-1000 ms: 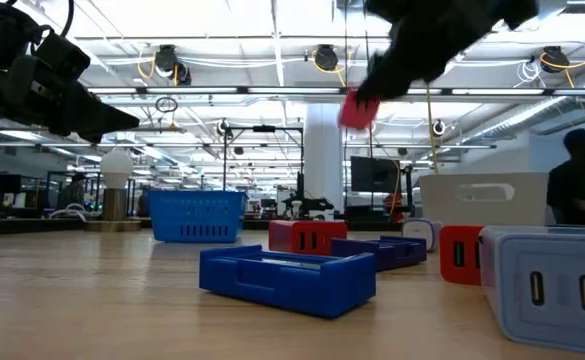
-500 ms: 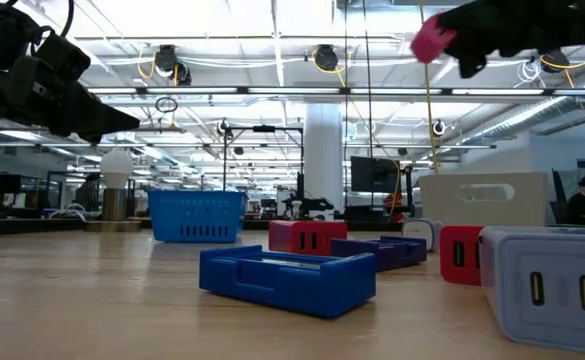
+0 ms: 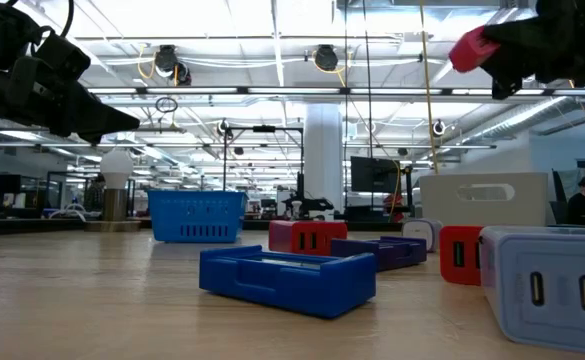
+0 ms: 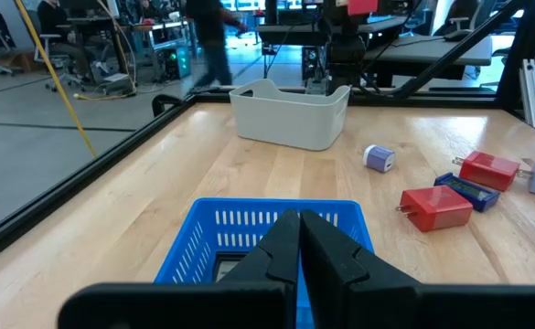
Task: Pick & Place Office items
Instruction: Put the pink charger adapter into the white bin, then put the purple digital clock into the blue bin
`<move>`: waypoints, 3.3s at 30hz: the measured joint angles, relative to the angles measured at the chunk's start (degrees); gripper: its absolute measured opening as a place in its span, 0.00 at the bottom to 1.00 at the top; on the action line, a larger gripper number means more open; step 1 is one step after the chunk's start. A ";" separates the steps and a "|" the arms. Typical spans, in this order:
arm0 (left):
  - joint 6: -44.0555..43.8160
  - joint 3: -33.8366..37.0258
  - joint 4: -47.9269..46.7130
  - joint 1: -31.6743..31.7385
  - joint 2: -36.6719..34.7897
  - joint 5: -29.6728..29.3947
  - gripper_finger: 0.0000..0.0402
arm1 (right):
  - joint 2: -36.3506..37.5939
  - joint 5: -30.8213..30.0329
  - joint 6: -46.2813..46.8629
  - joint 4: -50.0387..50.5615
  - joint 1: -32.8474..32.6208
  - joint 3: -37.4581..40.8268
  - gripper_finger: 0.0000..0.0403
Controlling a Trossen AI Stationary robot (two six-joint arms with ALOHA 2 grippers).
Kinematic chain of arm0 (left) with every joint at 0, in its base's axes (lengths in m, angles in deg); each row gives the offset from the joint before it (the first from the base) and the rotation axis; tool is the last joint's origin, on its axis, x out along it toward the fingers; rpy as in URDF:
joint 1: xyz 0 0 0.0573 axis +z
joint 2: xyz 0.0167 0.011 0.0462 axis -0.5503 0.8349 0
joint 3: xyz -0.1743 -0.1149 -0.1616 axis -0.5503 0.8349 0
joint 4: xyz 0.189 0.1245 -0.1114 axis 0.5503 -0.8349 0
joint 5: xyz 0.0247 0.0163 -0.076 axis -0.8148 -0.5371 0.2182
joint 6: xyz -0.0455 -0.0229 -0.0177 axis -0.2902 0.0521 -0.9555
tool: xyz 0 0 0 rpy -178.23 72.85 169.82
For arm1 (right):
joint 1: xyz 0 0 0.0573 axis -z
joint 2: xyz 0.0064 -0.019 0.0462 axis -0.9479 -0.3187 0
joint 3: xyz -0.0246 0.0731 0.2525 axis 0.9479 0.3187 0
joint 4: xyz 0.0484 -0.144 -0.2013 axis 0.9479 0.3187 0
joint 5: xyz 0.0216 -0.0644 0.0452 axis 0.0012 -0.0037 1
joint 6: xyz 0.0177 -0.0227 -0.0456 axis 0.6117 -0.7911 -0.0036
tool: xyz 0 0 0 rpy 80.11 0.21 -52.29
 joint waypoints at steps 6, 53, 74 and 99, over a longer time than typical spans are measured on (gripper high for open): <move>0.02 0.00 0.00 -0.02 -0.01 -0.02 0.04 | 1.65 -1.48 0.01 -0.39 0.00 2.12 0.41; 0.00 0.00 -0.17 -0.02 -0.01 -1.00 0.04 | -55.89 -3.62 8.68 38.16 31.94 -21.84 0.41; -0.02 0.00 -0.17 -0.02 -0.01 -1.00 0.04 | -39.44 0.92 3.21 32.10 31.63 -21.23 0.70; -0.44 0.00 -0.15 -0.02 0.00 -1.00 0.04 | 3.15 21.55 6.49 9.40 29.88 -1.02 0.01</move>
